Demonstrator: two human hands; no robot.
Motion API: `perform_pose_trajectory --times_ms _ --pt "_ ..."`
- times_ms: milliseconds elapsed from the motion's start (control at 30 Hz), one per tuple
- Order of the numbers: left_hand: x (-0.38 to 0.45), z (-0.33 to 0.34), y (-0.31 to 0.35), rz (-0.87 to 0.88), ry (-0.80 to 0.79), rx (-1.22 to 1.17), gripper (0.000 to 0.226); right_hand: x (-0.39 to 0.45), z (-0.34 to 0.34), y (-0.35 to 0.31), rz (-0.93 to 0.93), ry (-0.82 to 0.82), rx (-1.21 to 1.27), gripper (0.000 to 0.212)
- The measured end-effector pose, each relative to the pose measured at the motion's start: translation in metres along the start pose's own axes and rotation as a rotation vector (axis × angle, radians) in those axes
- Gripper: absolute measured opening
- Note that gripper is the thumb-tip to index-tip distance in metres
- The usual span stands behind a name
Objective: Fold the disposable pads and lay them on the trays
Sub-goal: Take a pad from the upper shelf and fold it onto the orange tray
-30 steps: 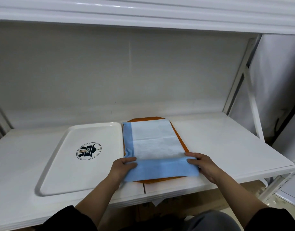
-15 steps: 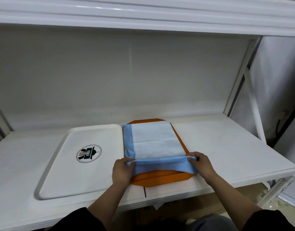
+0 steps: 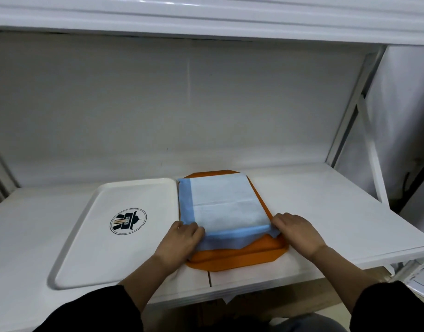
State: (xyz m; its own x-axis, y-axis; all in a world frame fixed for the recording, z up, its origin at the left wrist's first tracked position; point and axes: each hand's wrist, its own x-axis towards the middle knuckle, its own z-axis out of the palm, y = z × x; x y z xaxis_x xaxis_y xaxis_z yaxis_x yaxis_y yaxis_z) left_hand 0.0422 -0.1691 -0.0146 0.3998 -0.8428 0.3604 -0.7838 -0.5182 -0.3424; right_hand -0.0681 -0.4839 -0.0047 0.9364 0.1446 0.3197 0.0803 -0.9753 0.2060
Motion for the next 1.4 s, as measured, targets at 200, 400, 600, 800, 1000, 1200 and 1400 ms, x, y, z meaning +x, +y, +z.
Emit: perform_pose_trajectory --times_ms 200,400,600,800,1000,1200,1400 --pt "-0.004 0.009 -0.012 0.316 -0.036 0.194 0.010 -0.003 0.006 0.012 -0.274 -0.086 -0.216 0.050" --pt "-0.019 0.008 0.010 0.121 -0.235 0.084 0.034 -0.021 0.013 0.004 -0.273 -0.176 -0.228 0.020" --pt "-0.040 0.012 0.041 -0.060 -0.359 -0.085 0.053 -0.035 0.006 -0.010 -0.051 -0.387 -0.086 0.079" --pt "-0.044 0.001 0.036 -0.149 -0.455 -0.311 0.075 -0.039 -0.001 -0.011 0.023 -0.584 0.039 0.111" --pt "-0.042 -0.007 0.028 -0.124 -0.606 -0.352 0.070 -0.035 -0.004 -0.008 0.009 -0.568 0.052 0.112" --pt "-0.038 -0.011 0.025 -0.081 -0.621 -0.366 0.104 -0.030 -0.005 -0.003 -0.015 -0.573 0.026 0.126" --pt "-0.037 -0.004 0.038 -0.166 -0.565 -0.320 0.106 -0.035 0.000 -0.010 0.089 -0.560 0.033 0.142"
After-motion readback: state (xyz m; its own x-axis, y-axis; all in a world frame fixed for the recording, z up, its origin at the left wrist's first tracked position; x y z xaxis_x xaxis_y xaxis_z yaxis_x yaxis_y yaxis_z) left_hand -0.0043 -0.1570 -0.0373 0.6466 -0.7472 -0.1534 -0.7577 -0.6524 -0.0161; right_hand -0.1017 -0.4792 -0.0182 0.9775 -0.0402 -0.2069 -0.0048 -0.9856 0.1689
